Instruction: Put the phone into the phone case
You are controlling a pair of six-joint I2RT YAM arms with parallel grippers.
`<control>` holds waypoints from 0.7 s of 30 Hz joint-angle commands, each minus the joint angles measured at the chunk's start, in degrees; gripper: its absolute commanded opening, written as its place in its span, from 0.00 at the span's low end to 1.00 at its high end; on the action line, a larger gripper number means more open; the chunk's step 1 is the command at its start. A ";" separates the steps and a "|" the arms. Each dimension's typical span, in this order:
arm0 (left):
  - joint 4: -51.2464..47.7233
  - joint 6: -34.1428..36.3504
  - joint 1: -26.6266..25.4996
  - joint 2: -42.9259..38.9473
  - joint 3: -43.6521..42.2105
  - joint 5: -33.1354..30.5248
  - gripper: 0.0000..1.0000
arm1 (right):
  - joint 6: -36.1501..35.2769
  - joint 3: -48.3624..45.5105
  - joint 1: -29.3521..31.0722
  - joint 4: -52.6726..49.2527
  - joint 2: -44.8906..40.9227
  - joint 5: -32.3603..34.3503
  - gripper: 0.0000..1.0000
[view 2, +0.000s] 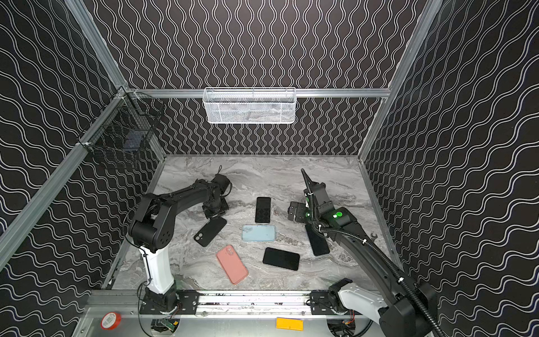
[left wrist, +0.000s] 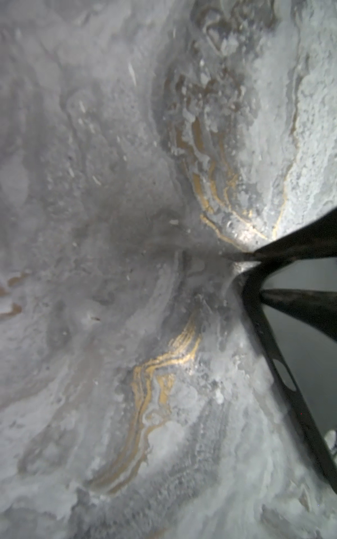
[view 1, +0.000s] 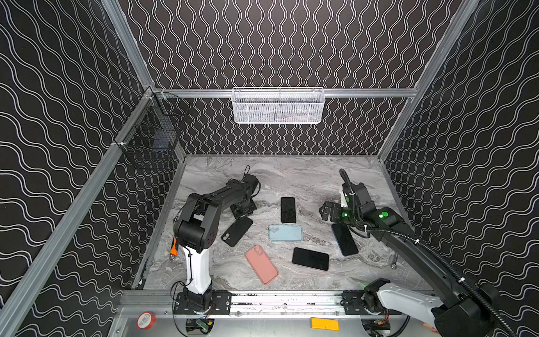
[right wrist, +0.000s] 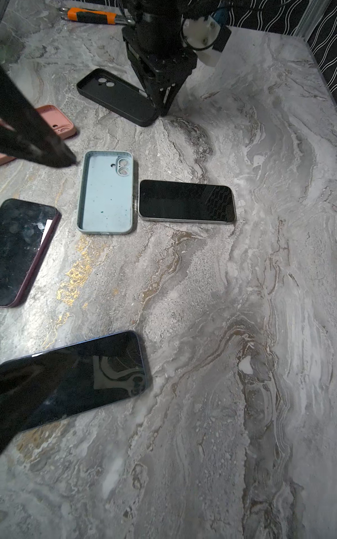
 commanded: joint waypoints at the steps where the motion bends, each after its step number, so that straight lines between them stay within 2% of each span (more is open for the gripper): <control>1: 1.18 1.31 -0.15 0.66 0.37 0.49 0.15 | 0.02 -0.29 0.16 -1.04 -0.29 1.62 1.00; 9: -1.67 12.44 -2.42 1.33 5.73 -3.22 0.01 | 5.71 -2.29 0.04 0.45 -0.67 5.56 1.00; 14: -1.30 18.06 -5.17 1.55 7.54 -2.69 0.00 | 7.74 -2.85 0.02 0.91 0.48 5.62 1.00; 21: -0.74 20.46 -6.50 3.35 8.74 0.24 0.00 | 8.74 -3.39 0.07 2.53 2.89 3.44 1.00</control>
